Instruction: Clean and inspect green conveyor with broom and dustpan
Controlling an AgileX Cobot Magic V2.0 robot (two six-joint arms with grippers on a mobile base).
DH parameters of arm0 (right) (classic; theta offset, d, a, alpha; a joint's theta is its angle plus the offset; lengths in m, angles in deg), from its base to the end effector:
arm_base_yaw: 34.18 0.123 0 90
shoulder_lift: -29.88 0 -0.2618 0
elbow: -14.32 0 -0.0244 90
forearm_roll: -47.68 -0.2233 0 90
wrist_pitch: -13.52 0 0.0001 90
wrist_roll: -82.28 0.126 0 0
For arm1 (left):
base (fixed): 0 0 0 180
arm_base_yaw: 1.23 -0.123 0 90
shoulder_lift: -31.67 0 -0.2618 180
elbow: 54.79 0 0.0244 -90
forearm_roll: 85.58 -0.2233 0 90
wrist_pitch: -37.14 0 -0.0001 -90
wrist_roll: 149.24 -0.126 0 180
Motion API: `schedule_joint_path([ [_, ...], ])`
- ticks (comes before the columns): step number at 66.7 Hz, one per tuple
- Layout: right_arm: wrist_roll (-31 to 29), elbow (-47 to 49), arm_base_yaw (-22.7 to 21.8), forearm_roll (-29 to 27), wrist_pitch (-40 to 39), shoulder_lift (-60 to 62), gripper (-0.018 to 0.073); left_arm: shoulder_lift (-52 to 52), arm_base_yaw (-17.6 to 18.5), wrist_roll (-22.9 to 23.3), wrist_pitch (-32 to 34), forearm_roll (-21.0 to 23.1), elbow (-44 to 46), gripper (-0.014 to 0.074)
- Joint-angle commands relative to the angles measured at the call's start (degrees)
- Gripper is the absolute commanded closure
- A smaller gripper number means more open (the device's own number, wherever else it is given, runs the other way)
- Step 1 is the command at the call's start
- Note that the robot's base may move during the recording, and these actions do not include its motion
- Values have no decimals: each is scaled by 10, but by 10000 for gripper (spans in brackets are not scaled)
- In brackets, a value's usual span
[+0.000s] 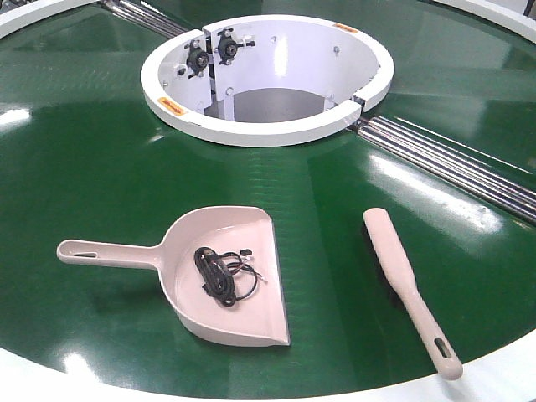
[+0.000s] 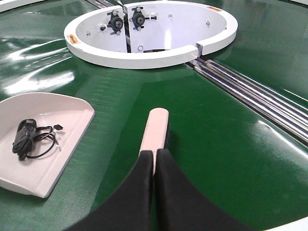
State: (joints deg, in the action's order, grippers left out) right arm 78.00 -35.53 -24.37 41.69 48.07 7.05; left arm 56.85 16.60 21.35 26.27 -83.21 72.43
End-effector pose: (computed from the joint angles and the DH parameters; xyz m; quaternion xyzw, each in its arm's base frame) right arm 0.0823 0.0218 0.2773 -0.0817 0.8000 0.0779 0.5893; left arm 0.0971 -0.0323 0.3073 0.1537 0.6827 -0.0696 0.7109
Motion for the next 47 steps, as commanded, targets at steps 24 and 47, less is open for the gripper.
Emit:
schedule_joint_path([
  [24, -5, 13, -2, -1, -37, -7, 567, 6, 4, 5, 41, 5, 15, 603],
  [47, -5, 13, -2, -1, -37, -7, 567, -11, -136, 5, 0, 39, -21, 603],
])
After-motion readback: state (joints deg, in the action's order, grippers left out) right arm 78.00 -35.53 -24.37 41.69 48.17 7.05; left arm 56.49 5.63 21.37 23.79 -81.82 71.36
